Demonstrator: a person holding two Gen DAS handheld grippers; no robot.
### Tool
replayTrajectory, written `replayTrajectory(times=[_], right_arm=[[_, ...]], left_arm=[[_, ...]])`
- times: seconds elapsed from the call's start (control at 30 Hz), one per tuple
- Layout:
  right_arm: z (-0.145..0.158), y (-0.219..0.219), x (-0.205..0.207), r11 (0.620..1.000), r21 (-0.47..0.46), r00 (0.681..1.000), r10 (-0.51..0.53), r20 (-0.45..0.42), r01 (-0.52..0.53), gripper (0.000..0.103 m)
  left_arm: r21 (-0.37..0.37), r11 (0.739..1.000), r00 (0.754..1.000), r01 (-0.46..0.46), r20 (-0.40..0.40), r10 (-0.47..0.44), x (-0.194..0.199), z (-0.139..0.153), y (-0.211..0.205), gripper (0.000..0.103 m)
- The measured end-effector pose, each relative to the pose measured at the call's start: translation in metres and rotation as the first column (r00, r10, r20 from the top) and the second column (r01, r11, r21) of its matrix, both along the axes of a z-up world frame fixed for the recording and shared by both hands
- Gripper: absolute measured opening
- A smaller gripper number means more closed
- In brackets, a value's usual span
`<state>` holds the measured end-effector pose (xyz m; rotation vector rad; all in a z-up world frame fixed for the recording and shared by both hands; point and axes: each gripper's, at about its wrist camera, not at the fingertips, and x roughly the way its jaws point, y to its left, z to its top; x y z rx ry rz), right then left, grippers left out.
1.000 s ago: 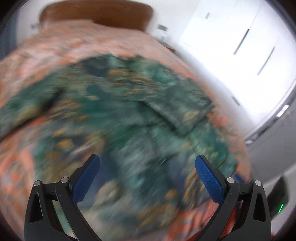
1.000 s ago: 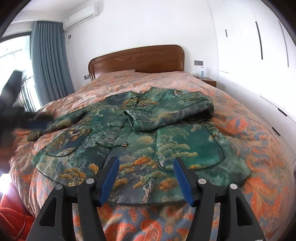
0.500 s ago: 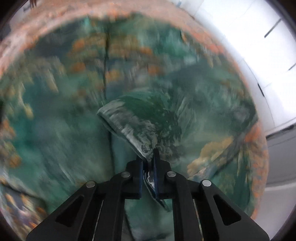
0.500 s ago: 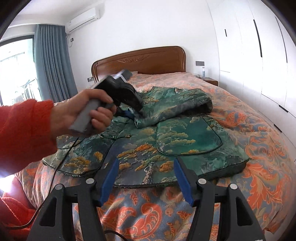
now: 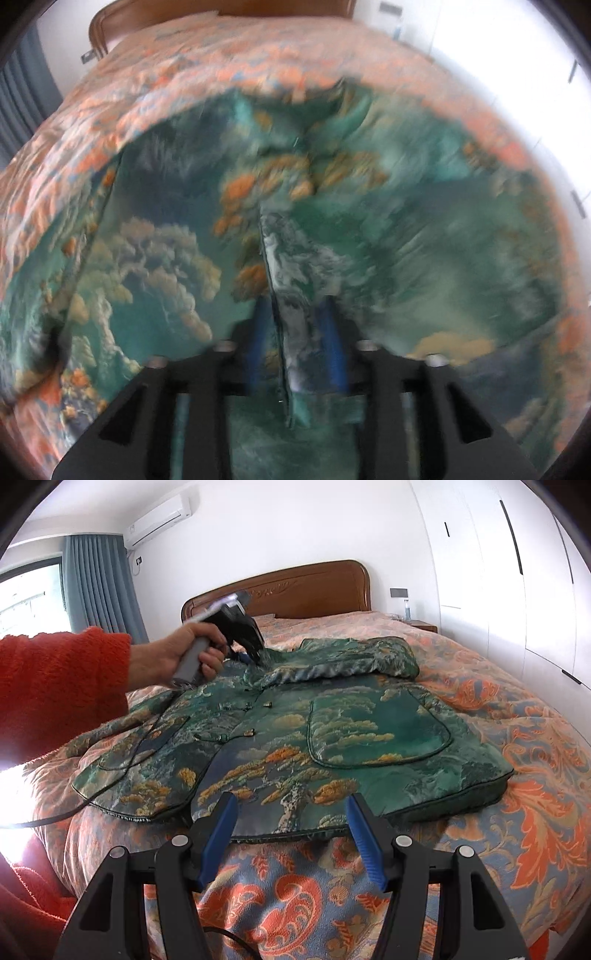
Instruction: Fold large clothes
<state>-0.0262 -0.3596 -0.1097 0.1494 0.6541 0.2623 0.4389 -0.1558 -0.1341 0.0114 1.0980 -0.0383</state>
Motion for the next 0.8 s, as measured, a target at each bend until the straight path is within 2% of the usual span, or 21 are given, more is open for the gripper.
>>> replayTrajectory(times=[0.07, 0.1, 0.17, 0.23, 0.37, 0.5, 0.6, 0.67, 0.73, 0.8], right_arm=[[-0.001, 0.0, 0.002, 1.0, 0.002, 1.0, 0.007, -0.013, -0.007, 0.063], [0.001, -0.001, 0.005, 1.0, 0.007, 1.0, 0.01, -0.023, -0.01, 0.063], [0.007, -0.006, 0.014, 1.0, 0.019, 0.999, 0.011, -0.033, -0.011, 0.063], [0.019, -0.018, 0.04, 0.999, 0.045, 0.998, 0.018, -0.055, -0.016, 0.063], [0.049, -0.041, 0.122, 1.0, 0.008, 0.997, 0.014, -0.079, -0.013, 0.063], [0.063, -0.056, 0.241, 0.994, -0.108, 0.996, -0.029, -0.085, 0.019, 0.063], [0.043, -0.054, 0.316, 0.979, -0.205, 0.99, -0.036, -0.134, 0.007, 0.063], [0.02, -0.051, 0.35, 0.973, -0.229, 0.98, -0.032, -0.199, -0.014, 0.063], [-0.017, -0.052, 0.378, 0.972, -0.233, 0.946, -0.053, -0.32, -0.024, 0.063], [-0.046, -0.054, 0.385, 0.978, -0.205, 0.916, -0.05, -0.398, -0.036, 0.063]], left_arm=[[-0.025, 1.0, 0.999, -0.005, 0.036, 0.006, -0.012, 0.002, 0.005, 0.071], [-0.051, 0.999, 0.999, 0.0, 0.052, 0.002, -0.017, 0.005, 0.008, 0.075], [-0.106, 0.994, 0.996, 0.021, 0.089, -0.012, -0.037, 0.016, 0.016, 0.077], [-0.118, 0.992, 0.993, 0.044, 0.117, -0.03, -0.06, 0.026, 0.024, 0.077], [-0.082, 0.992, 0.98, 0.101, 0.18, -0.084, -0.117, 0.044, 0.039, 0.08], [-0.079, 0.989, 0.969, 0.127, 0.221, -0.107, -0.172, 0.054, 0.055, 0.085], [-0.097, 0.986, 0.968, 0.132, 0.227, -0.107, -0.209, 0.056, 0.063, 0.086], [-0.117, 0.985, 0.969, 0.129, 0.224, -0.1, -0.234, 0.057, 0.068, 0.086], [-0.125, 0.984, 0.97, 0.125, 0.225, -0.094, -0.247, 0.056, 0.072, 0.086], [-0.119, 0.986, 0.969, 0.117, 0.231, -0.087, -0.256, 0.054, 0.076, 0.086]])
